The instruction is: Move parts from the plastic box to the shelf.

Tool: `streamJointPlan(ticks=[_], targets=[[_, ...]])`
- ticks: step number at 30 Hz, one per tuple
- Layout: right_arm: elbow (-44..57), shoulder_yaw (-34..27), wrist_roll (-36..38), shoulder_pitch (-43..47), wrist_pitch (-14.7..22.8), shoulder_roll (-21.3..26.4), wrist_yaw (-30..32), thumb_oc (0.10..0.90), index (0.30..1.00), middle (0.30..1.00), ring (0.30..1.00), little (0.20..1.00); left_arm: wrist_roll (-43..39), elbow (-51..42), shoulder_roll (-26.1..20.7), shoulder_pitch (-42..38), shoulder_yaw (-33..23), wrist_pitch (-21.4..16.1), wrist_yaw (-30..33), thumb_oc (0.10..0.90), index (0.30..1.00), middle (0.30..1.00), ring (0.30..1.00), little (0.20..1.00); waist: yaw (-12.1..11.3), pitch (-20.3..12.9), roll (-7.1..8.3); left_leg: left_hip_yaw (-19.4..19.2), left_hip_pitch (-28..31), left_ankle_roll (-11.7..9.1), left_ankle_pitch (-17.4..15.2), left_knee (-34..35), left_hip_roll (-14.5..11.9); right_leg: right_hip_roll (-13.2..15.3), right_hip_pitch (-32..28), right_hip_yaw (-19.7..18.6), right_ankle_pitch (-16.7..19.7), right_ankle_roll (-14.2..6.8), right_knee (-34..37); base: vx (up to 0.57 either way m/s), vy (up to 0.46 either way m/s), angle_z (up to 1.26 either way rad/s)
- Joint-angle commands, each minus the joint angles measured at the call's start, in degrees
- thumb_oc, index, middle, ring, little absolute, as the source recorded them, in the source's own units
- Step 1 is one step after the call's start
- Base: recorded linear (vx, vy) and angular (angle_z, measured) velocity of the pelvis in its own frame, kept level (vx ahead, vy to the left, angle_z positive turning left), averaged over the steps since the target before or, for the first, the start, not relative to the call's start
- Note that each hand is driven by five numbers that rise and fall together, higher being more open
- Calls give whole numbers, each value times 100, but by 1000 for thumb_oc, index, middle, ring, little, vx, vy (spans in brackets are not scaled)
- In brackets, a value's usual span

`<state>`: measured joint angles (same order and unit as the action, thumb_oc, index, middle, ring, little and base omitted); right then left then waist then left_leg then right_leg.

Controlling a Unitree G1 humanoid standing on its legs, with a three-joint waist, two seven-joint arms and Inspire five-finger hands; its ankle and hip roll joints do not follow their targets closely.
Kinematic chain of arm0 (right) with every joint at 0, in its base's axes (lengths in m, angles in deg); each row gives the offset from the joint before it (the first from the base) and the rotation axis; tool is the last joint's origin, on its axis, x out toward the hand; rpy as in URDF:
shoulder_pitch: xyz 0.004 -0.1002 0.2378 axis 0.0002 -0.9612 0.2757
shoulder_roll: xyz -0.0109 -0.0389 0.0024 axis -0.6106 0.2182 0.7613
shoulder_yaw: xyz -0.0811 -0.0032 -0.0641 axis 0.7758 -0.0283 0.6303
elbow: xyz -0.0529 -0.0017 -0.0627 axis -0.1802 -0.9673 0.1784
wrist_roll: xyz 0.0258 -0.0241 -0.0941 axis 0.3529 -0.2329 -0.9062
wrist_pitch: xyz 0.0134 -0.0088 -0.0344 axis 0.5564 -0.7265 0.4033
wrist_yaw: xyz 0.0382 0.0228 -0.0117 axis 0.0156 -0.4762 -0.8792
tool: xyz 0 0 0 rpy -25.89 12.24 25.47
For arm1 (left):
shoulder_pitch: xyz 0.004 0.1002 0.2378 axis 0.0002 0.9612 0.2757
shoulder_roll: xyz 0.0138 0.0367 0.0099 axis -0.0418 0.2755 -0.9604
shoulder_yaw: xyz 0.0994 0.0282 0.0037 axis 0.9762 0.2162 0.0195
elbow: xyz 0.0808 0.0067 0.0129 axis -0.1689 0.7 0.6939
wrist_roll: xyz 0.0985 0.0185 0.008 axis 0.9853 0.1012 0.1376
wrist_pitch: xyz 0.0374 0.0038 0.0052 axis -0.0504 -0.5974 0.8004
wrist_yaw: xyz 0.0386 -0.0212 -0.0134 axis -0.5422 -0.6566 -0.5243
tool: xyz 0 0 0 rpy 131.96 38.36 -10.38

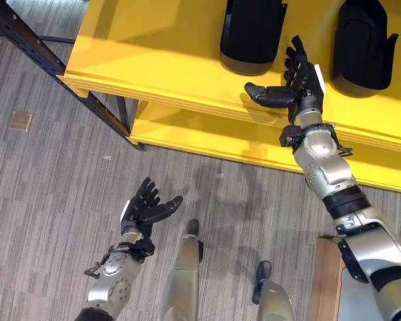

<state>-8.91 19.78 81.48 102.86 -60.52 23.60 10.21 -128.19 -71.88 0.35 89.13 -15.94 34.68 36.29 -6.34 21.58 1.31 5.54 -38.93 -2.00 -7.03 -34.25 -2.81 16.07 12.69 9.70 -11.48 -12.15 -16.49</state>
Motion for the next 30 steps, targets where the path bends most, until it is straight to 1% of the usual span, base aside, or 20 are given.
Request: streamJointPlan(ticks=[1, 6, 10, 15, 16, 17, 18, 19, 24, 25, 26, 27, 28, 29, 30], targets=[[850, -460, -146, 122, 683, 400, -83, 900, 1000, 1000, 1000, 1000, 190, -379, -120, 136, -195, -412, -87, 900, 1000, 1000, 1000, 1000, 79, -388, 181, 9, -283, -69, -238, -353, -342, -226, 15, -96, -181, 548, -491, 0, 0, 0], [1521, -592, -232, -316, 760, 472, -170, 900, 1000, 1000, 1000, 1000, 234, -402, -89, 196, -245, -372, -107, 900, 1000, 1000, 1000, 1000, 130, -425, 208, 3, -236, -70, -204, -292, -367, -239, 5, -114, -174, 549, -460, 0, 0, 0], [2168, -821, -267, -933, 880, 406, -273, 900, 1000, 1000, 1000, 1000, 247, -419, -30, 233, -265, -356, -153, 900, 1000, 1000, 1000, 1000, 186, -483, 228, -3, -145, -80, -170, -198, -390, -242, -45, -117, -143, 531, -384, -3, -6, -1], [3109, -1135, -196, -2109, 1015, 135, -587, 900, 1000, 1000, 1000, 1000, 374, -441, 36, 343, -292, -286, -219, 900, 1000, 1000, 1000, 1000, 301, -599, 220, -47, 106, -101, -76, 34, -452, -274, -172, -126, -97, 511, -219, 1, -25, -3], [3109, -1135, -196, -2110, 1015, 135, -587, 900, 1000, 1000, 1000, 1000, 374, -441, 36, 343, -292, -286, -219, 900, 1000, 1000, 1000, 1000, 300, -599, 220, -48, 107, -101, -76, 35, -452, -274, -173, -126, -97, 511, -219, 17, -32, -3], [3342, -1198, -157, -2536, 1019, -57, -716, 900, 1000, 1000, 1000, 1000, 433, -439, 64, 405, -329, -264, -262, 900, 1000, 1000, 1000, 1000, 359, -649, 202, -87, 259, -119, -12, 182, -500, -286, -259, -131, -43, 487, -98, 13, -21, -3], [3342, -1198, -157, -2536, 1018, -57, -716, 900, 1000, 1000, 1000, 1000, 433, -439, 64, 405, -329, -264, -262, 900, 1000, 1000, 1000, 1000, 359, -649, 202, -88, 260, -119, -12, 183, -500, -285, -260, -131, -42, 487, -97, 20, -39, -4], [3628, -1206, -92, -2981, 1017, -211, -935, 900, 1000, 1000, 1000, 1000, 514, -465, 74, 457, -354, -255, -303, 900, 1000, 1000, 1000, 1000, 436, -681, 188, -125, 437, -139, 64, 348, -549, -304, -347, -144, 9, 472, 26, 2, -31, -7], [4056, -1057, 33, -4129, 880, -441, -1487, 900, 1000, 1000, 1000, 1000, 723, -449, 176, 619, -510, -242, -441, 900, 1000, 1000, 1000, 1000, 659, -843, 139, -288, 1018, -246, 441, 1104, -721, -363, -628, -188, 174, 445, 438, 16, -34, -13], [4149, -991, 8, -4508, 787, -460, -1667, 900, 1000, 1000, 1000, 1000, 802, -448, 232, 702, -581, -234, -504, 900, 1000, 1000, 1000, 1000, 729, -906, 117, -331, 1243, -292, 573, 1382, -810, -386, -751, -227, 212, 442, 565, 37, -51, -11], [4150, -947, 184, -4761, 756, -575, -1771, 900, 1000, 1000, 1000, 1000, 832, -430, 278, 753, -629, -232, -500, 900, 1000, 1000, 1000, 1000, 761, -921, 107, -364, 1444, -320, 669, 1587, -883, -406, -836, -265, 217, 446, 622, 13, -60, -25], [4156, -927, 248, -4965, 728, -591, -1884, 900, 1000, 1000, 1000, 1000, 859, -423, 305, 788, -665, -245, -509, 900, 1000, 1000, 1000, 1000, 797, -966, 78, -381, 1539, -338, 784, 1784, -933, -444, -836, -291, 235, 453, 656, -1, -34, -25], [4160, -927, 249, -4972, 727, -590, -1886, 900, 1000, 1000, 1000, 1000, 860, -424, 306, 794, -664, -245, -509, 900, 1000, 1000, 1000, 1000, 793, -966, 80, -389, 1557, -340, 795, 1806, -935, -444, -841, -295, 238, 455, 660, -18, -50, -24], [4151, -939, 126, -5115, 695, -564, -1917, 900, 1000, 1000, 1000, 1000, 888, -395, 336, 813, -701, -267, -534, 900, 1000, 1000, 1000, 1000, 815, -1006, 68, -404, 1652, -380, 929, 1990, -1025, -493, -851, -323, 228, 471, 666, -36, -80, -12], [3988, -992, 159, -5333, 694, -627, -1956, 900, 1000, 1000, 1000, 1000, 903, -402, 406, 828, -799, -318, -533, 900, 1000, 1000, 1000, 1000, 859, -1034, 27, -447, 1818, -428, 1097, 2225, -1178, -586, -817, -383, 175, 515, 574, -37, -80, -8]])
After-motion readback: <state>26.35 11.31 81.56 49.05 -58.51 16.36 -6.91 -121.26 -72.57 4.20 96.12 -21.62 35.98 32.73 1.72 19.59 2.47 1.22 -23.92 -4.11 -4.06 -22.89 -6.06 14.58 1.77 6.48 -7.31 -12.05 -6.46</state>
